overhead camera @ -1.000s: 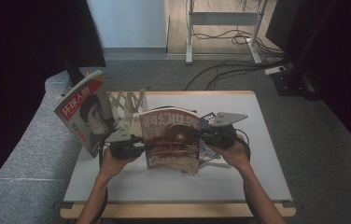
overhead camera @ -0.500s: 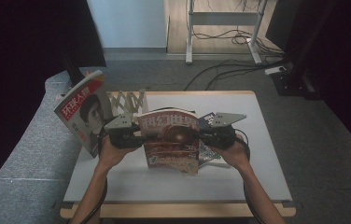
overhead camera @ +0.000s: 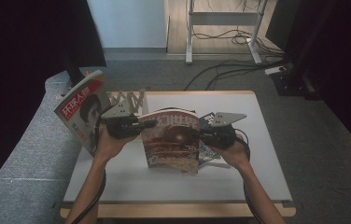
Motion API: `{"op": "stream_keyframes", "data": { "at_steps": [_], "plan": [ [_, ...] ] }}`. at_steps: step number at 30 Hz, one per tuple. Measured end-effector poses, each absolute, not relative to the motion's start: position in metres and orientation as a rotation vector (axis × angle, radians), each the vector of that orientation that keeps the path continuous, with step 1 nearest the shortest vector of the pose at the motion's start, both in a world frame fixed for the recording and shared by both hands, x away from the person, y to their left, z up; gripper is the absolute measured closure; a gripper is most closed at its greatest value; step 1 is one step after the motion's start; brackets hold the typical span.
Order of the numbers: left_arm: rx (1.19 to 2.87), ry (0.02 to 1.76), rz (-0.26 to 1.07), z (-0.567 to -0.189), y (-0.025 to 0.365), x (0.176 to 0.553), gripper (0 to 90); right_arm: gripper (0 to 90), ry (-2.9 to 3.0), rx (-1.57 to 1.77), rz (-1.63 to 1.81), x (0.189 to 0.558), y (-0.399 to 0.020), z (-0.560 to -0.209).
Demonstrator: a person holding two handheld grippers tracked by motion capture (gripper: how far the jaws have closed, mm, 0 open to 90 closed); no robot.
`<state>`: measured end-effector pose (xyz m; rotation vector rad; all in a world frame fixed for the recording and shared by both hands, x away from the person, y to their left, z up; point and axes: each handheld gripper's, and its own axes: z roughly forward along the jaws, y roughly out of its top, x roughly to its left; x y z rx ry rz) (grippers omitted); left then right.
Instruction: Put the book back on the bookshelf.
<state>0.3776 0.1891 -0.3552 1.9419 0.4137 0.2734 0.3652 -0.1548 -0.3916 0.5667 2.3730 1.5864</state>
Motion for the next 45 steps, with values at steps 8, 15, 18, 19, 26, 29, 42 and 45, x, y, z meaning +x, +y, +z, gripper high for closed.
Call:
{"op": "stream_keyframes", "data": {
  "at_steps": [8,15,18,19,26,29,42,45],
  "plan": [
    [1.965,0.408,0.245,-0.352,0.19,0.376,82.8,74.7,2.372,0.588,1.573,0.364,-0.158,-0.392],
    [1.995,0.399,0.229,-0.349,0.192,0.376,82.8,68.0,2.352,0.64,1.538,0.362,-0.171,-0.397],
    [2.016,0.4,0.246,-0.347,0.19,0.375,82.6,64.0,2.348,0.666,1.513,0.362,-0.178,-0.401],
    [2.023,0.399,0.248,-0.346,0.189,0.375,82.6,62.9,2.347,0.676,1.506,0.361,-0.18,-0.403],
    [2.041,0.408,0.242,-0.344,0.188,0.375,82.8,49.7,2.326,0.762,1.406,0.359,-0.2,-0.415],
    [2.038,0.414,0.243,-0.344,0.19,0.375,82.6,40.9,2.307,0.813,1.354,0.36,-0.209,-0.422],
    [2.035,0.443,0.233,-0.344,0.188,0.375,82.3,9.0,2.244,1.045,1.168,0.358,-0.247,-0.458],
    [2.039,0.437,0.233,-0.344,0.188,0.375,82.4,2.9,2.253,1.074,1.138,0.356,-0.254,-0.469]
  ]
}}
